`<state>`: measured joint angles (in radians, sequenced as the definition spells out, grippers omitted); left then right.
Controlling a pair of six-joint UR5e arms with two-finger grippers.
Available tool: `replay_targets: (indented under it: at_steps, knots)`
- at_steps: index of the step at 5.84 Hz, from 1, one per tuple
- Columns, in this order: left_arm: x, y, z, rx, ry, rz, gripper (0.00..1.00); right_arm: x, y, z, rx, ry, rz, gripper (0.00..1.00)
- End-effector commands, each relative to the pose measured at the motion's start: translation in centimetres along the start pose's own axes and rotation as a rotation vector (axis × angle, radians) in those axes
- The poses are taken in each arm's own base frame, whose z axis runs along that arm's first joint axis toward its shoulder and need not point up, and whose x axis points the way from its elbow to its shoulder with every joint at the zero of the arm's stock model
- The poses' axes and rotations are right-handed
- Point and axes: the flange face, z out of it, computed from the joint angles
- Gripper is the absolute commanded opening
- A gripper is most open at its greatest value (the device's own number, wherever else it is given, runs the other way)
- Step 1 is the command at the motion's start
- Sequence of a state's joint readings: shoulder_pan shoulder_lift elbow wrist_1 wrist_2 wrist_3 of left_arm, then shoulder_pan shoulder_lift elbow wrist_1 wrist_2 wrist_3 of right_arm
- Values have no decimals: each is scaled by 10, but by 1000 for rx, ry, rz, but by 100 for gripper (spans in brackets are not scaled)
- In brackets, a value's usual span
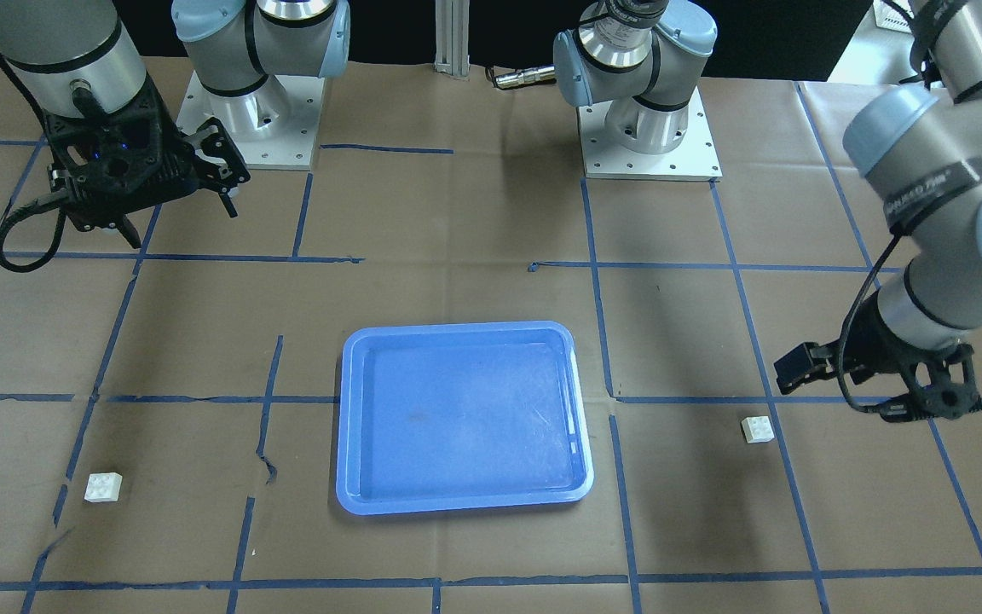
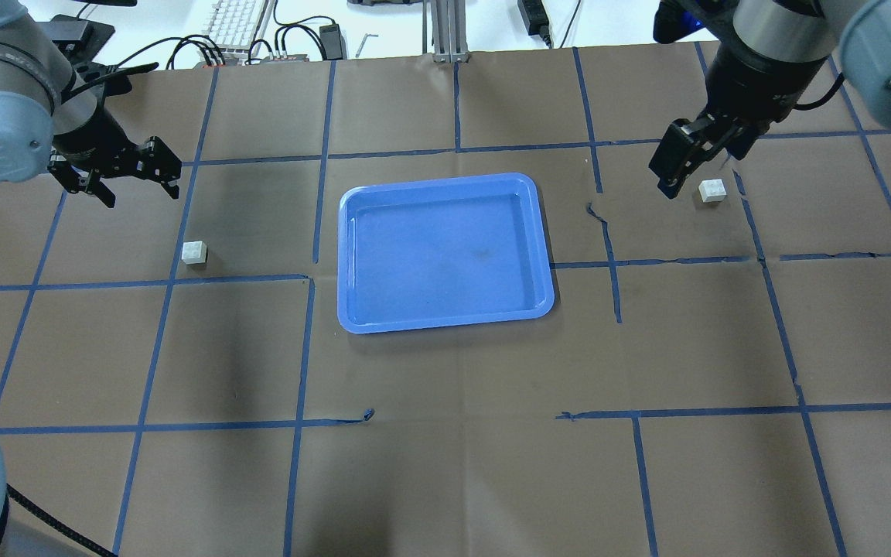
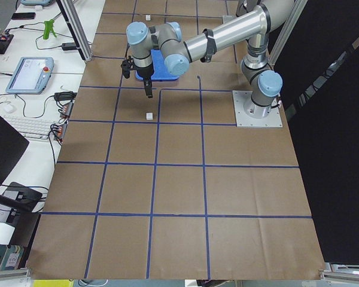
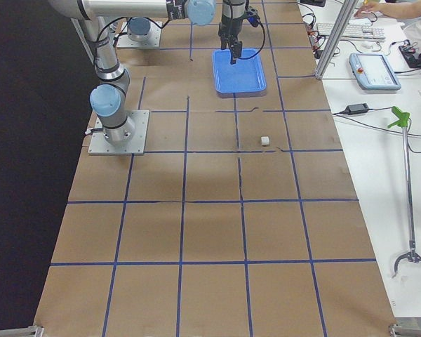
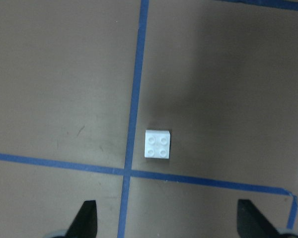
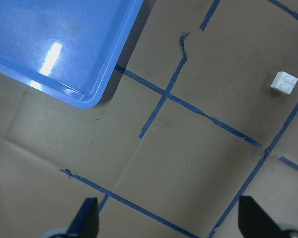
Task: Assemble white blocks and place on blue tray
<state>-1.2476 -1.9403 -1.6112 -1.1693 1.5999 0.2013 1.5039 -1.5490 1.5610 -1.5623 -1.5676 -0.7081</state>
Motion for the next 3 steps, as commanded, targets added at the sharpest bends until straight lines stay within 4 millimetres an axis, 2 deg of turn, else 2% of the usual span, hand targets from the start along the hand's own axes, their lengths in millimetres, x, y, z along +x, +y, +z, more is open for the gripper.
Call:
replay_targets:
  at_steps: [1, 2, 3]
  knots:
    - [-4, -11, 52, -30, 3, 2, 99, 52, 18, 12, -5, -27, -403, 100]
    - [-6, -18, 82, -40, -1, 1, 99, 76, 26, 19, -5, -38, -573, 100]
    - [-4, -15, 105, -38, 0, 2, 99, 101, 21, 27, 19, 11, -770, 100]
